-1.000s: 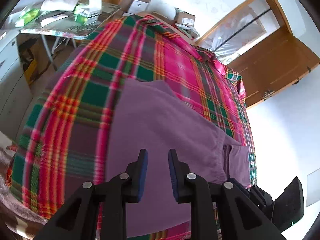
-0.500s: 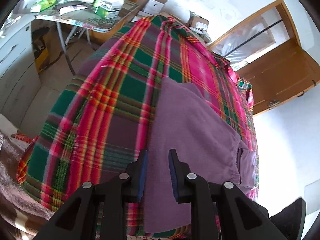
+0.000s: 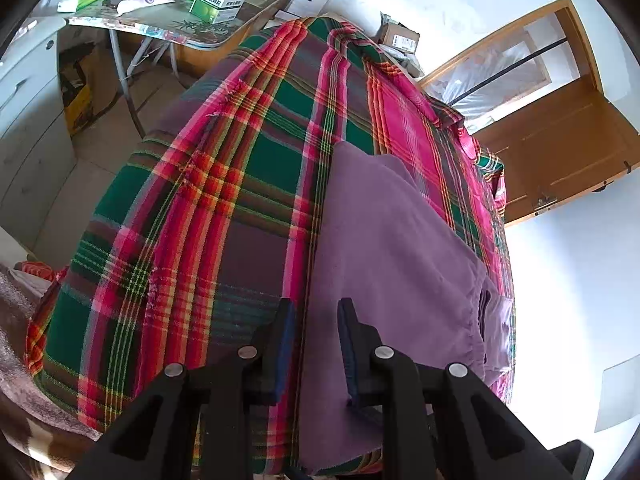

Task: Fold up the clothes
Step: 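Move both open grippers to the edge of the folded pants, then grasp the pants edge with the right gripper while the left gripper grasps beside it, then lift the held pants edge up with both grippers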

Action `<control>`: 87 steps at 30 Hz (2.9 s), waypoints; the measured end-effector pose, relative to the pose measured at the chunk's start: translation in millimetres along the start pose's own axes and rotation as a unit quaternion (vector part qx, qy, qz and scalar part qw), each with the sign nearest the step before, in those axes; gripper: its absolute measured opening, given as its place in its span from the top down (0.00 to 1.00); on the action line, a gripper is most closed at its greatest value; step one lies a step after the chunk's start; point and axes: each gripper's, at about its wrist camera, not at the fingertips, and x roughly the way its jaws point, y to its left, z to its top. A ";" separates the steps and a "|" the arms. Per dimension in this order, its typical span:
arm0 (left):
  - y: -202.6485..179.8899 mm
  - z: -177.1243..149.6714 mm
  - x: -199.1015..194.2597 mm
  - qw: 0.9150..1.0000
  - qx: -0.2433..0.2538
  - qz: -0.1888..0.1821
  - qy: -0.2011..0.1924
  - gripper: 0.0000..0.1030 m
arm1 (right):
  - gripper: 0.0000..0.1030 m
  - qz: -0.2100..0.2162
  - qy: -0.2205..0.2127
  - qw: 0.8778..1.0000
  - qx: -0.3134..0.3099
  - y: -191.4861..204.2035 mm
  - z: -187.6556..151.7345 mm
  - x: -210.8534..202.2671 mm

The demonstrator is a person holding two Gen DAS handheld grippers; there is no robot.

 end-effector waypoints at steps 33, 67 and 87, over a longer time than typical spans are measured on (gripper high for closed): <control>-17.2 49.7 19.8 0.997 -0.043 -0.060 0.020 0.62 | 0.85 -0.003 -0.092 0.994 0.055 -37.2 -10.4 -44.1; -123.1 67.2 -19.3 0.993 0.031 -0.106 -0.034 0.85 | 0.85 0.003 -0.218 0.967 0.135 -76.5 -25.4 -145.2; -222.7 57.2 -8.3 0.982 0.102 -0.156 -0.025 0.85 | 0.85 -0.050 -0.274 0.939 0.201 -116.8 -58.7 -209.2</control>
